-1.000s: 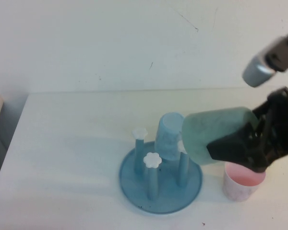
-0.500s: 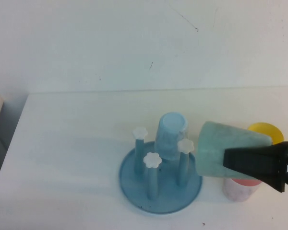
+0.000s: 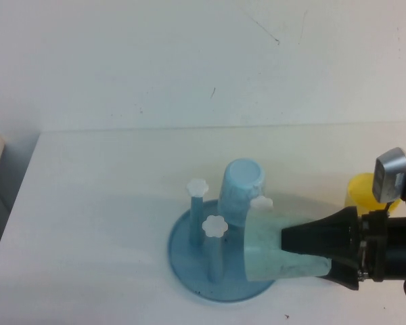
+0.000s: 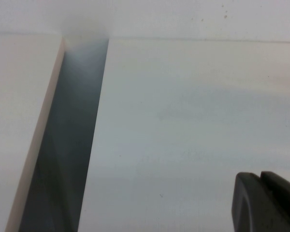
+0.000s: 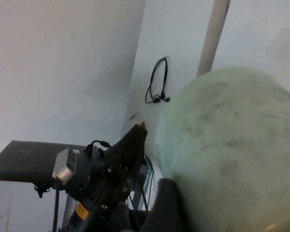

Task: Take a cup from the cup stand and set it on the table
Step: Hand over the cup

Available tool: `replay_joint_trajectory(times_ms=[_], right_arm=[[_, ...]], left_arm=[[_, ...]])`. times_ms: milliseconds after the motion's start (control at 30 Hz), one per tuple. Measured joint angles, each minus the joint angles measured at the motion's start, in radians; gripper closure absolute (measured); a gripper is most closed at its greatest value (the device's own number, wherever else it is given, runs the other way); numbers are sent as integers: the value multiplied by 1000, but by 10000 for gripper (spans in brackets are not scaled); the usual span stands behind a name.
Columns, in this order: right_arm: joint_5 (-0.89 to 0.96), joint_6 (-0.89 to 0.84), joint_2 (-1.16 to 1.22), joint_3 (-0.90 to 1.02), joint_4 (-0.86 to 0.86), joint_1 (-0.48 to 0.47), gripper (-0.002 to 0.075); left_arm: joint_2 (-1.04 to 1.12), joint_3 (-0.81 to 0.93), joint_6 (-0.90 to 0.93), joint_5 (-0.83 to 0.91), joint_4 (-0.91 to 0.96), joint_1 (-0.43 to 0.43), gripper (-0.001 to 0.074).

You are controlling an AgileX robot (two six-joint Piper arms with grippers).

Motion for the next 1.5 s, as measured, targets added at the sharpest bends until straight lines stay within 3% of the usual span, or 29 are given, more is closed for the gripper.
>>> replay_joint_trajectory(times_ms=[133,733,1000,1100,1233,1500], right_arm=[[-2,25,29,-2,5,-2,122],[6,452,-65,-152,9,-2,122],[15,473,-124,-159,9,-2,122],[15,462,-126,-159,9,-2,122],[15,448,-128,-159,9,-2,122],[15,399,-128,-159,1,-2,122]], left_arm=[[0,0,0,0,-1,0,738],[0,0,0,0,-1,0,738],[0,0,-2,0,-1,0,738],[0,0,-76,-4,-169,0,738],[0,6,-214,-2,-603,0,738],[0,6,-185,10,-853,0,738]])
